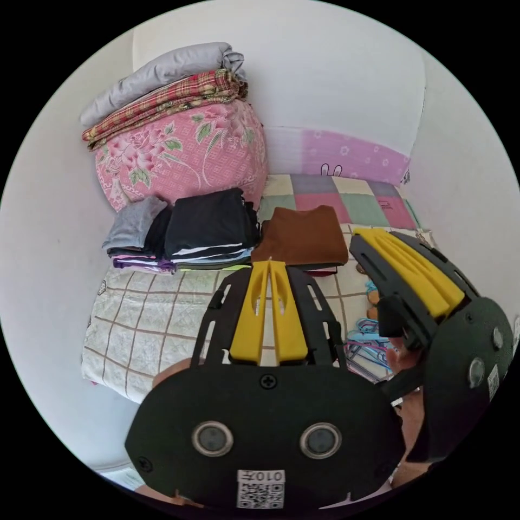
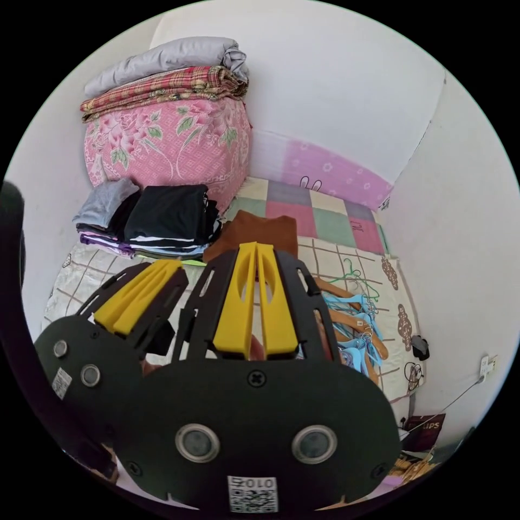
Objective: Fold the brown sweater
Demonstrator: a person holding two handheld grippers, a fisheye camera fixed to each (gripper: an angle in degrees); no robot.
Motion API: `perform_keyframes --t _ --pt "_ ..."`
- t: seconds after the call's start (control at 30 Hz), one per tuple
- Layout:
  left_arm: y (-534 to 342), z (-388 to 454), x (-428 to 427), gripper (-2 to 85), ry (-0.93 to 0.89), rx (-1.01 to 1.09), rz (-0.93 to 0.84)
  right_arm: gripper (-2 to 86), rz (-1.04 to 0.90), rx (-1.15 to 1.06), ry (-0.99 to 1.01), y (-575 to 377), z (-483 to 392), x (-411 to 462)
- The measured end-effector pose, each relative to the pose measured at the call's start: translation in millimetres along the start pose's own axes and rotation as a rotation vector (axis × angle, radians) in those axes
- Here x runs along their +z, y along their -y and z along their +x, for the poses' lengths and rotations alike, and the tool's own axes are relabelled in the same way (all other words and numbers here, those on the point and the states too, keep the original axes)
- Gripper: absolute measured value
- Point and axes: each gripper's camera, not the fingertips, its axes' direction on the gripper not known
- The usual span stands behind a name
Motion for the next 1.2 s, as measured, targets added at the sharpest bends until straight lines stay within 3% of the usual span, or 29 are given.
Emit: perform_keyframes --t 0.23,0.67,1.2 --pt "-11 0 0 -0.3 -0.09 -0.005 0.023 1.3 -0.028 0.003 0.054 -9 -3 7" --pt "-27 21 -7 -0.3 0.022 0.062 0.079 1.3 -0.073 0.022 0.116 -23 6 25" --pt "-40 11 1 -0.3 -0.038 0.007 0.062 0.9 -0.006 0.094 0.056 -29 16 22"
